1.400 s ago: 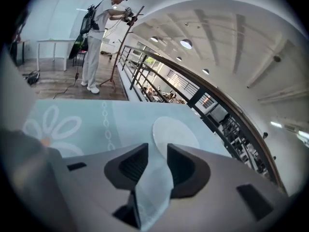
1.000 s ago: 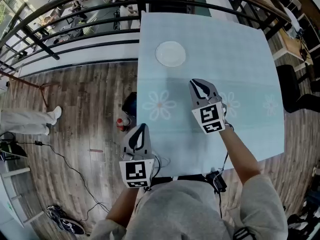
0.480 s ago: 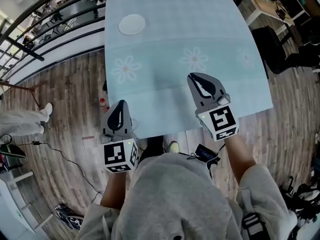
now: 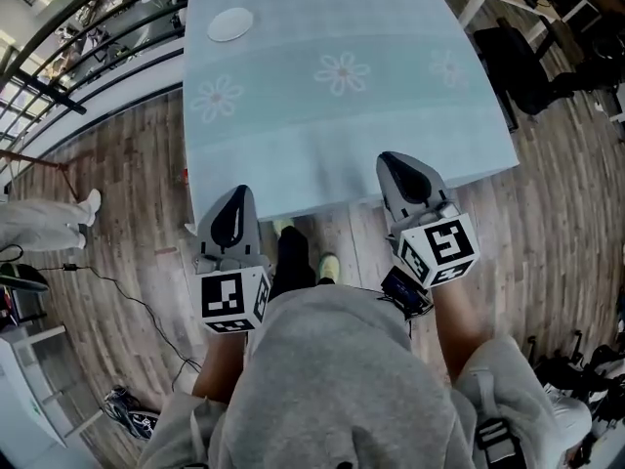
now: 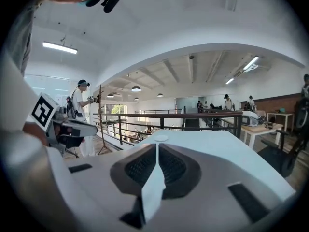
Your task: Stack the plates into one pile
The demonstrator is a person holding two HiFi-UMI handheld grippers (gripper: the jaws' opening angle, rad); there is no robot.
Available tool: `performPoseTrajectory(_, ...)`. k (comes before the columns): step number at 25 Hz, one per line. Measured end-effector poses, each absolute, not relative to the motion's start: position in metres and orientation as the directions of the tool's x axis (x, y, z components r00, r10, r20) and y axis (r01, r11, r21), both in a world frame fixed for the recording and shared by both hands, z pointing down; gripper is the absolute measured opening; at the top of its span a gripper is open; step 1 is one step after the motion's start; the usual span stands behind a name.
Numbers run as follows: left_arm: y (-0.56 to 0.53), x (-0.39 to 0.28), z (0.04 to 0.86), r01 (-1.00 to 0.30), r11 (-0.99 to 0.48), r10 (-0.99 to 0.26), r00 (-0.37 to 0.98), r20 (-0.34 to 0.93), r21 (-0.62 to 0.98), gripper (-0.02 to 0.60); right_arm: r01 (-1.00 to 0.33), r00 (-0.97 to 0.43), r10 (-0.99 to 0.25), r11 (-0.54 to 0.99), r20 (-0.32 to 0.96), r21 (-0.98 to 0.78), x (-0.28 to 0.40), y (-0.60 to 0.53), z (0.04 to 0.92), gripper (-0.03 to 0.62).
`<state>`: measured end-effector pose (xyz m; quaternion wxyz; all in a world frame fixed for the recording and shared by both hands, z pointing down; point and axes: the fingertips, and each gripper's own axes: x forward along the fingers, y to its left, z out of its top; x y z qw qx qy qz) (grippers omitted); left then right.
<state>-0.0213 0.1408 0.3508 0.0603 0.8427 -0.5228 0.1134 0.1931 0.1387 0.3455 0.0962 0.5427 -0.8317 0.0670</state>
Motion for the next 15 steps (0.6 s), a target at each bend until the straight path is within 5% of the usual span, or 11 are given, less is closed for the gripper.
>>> performPoseTrajectory(15,0.159,0.046,0.336,-0.888,-0.459,-0.870,0.444,0.215,-0.021,0.016,-0.926,-0.378,-0.909,0.367,0.176,-0.091,0.251,0.155,0.328,0.035)
